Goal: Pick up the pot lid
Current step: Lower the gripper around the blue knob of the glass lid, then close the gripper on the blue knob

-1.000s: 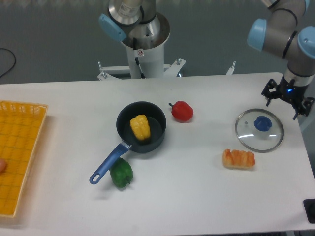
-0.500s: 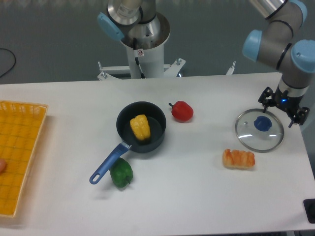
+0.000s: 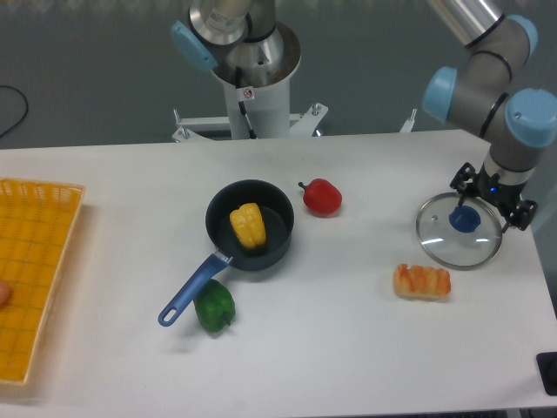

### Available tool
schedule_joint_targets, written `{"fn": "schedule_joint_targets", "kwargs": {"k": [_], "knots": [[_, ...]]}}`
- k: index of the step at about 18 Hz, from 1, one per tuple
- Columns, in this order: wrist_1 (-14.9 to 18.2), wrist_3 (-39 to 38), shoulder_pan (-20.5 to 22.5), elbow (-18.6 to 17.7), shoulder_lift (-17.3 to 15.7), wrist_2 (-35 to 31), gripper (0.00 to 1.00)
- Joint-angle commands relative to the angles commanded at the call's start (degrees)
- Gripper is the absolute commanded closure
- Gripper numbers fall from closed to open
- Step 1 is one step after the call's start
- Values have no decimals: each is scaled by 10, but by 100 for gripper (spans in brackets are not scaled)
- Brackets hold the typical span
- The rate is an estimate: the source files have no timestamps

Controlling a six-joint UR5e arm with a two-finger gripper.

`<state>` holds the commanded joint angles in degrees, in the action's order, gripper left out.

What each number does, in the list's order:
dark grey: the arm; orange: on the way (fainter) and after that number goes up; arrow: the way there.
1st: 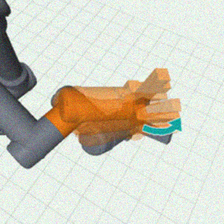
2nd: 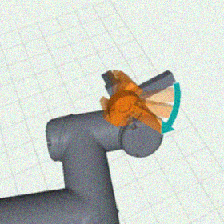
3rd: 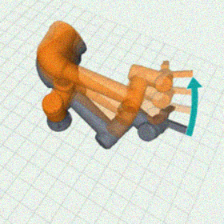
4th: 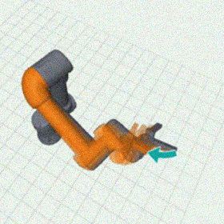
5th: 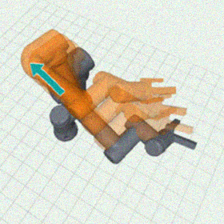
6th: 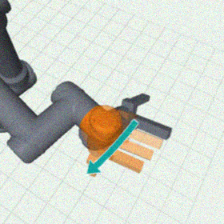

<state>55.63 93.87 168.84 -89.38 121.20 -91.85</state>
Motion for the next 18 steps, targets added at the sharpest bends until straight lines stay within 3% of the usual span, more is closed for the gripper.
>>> {"fn": "schedule_joint_targets", "kwargs": {"k": [18], "knots": [[-1,1,-8,-18,10,-32,0]]}}
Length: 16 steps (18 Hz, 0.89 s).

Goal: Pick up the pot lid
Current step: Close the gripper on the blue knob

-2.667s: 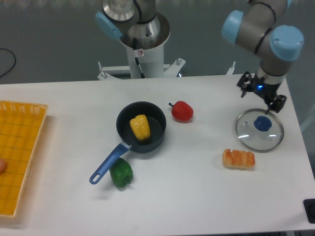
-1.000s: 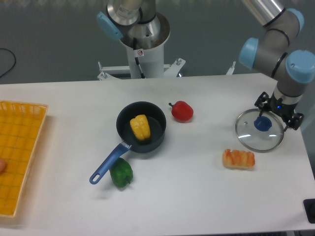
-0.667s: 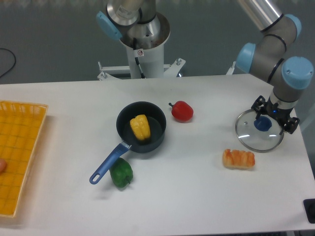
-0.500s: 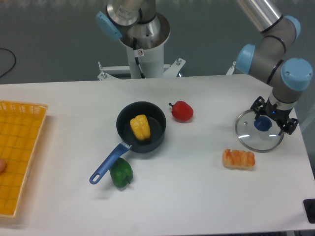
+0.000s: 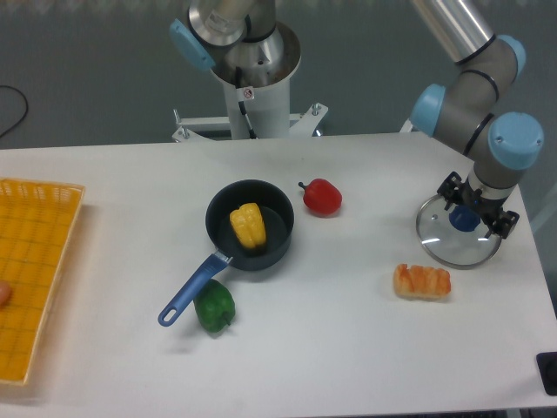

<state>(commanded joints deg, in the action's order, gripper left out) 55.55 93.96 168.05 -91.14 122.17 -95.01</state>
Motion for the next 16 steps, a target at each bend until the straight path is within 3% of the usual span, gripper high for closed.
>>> {"fn": "schedule_joint_targets", "kwargs": {"k": [4,16], "knots": [[14,9,5,13,-4,0,0],[12,-1,-2,1,0,1,0]]}}
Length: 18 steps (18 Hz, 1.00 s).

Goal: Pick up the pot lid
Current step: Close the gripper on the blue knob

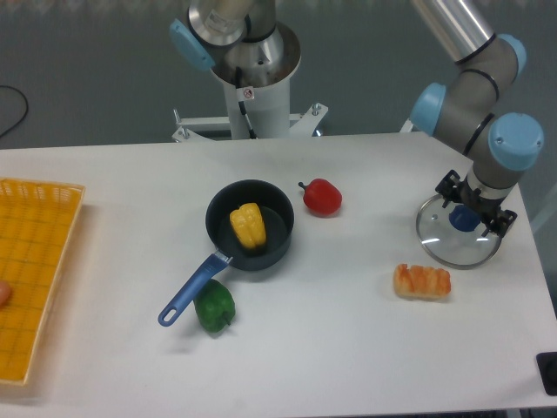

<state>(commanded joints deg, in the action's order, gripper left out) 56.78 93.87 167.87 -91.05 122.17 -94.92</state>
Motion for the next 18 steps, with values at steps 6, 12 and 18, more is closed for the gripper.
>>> {"fn": "schedule_joint_targets", "kwargs": {"k": [6,12,18], "knots": [[1,1,-1,0,1,-1,17],[2,1,-2,-1,1,-2,36],[3,3,-2,0,-1,-3,42]]}}
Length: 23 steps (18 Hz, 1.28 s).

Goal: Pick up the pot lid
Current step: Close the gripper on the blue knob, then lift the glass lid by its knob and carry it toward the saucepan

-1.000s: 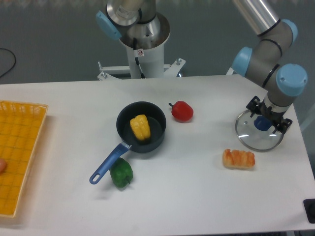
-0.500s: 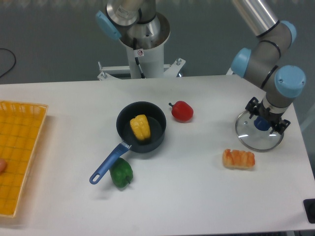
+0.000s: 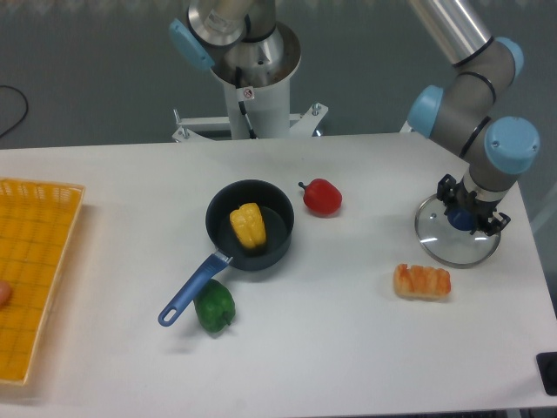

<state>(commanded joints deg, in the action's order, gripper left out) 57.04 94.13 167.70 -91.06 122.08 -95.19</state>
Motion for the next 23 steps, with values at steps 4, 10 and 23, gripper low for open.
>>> {"fn": "schedule_joint_targets", "kwargs": {"k": [4,10,23], "knots": [[3,4,0,13,-3,-3,43],[67,7,-8,48,-15,-10,43],[176,-9,-47,83,-62,0,43]]}}
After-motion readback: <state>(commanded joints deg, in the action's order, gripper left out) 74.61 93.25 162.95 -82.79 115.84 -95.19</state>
